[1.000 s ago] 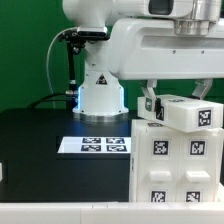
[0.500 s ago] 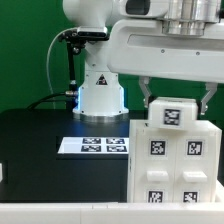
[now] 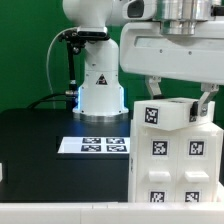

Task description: Assemble cabinet

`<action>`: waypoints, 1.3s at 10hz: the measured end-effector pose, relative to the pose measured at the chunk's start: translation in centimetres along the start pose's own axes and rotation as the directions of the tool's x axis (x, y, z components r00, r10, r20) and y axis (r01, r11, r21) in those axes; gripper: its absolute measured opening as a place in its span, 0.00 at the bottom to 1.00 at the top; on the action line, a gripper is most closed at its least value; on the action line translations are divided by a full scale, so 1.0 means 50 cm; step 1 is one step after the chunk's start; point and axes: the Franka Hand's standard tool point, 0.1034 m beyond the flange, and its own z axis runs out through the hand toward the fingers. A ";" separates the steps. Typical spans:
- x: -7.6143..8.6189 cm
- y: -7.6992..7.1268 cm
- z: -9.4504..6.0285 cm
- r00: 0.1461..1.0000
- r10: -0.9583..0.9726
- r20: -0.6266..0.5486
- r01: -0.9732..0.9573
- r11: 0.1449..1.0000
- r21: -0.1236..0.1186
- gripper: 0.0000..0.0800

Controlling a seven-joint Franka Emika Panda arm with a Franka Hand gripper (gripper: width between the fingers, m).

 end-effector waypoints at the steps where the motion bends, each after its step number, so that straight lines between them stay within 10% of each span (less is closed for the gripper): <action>1: -0.001 0.003 0.001 0.992 0.127 0.002 -0.127 0.992 -0.005 0.69; 5: -0.014 -0.001 0.003 0.716 0.698 0.013 -0.698 0.716 -0.002 0.69; 11: -0.015 -0.012 0.005 0.406 0.909 0.091 -0.913 0.409 -0.008 0.69; 13: -0.018 -0.016 0.006 0.435 0.895 0.094 -0.900 0.437 0.006 0.69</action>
Offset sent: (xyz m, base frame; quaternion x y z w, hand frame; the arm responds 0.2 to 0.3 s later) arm -0.0256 0.0013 -0.0057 -0.0175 0.0084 0.5033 0.8639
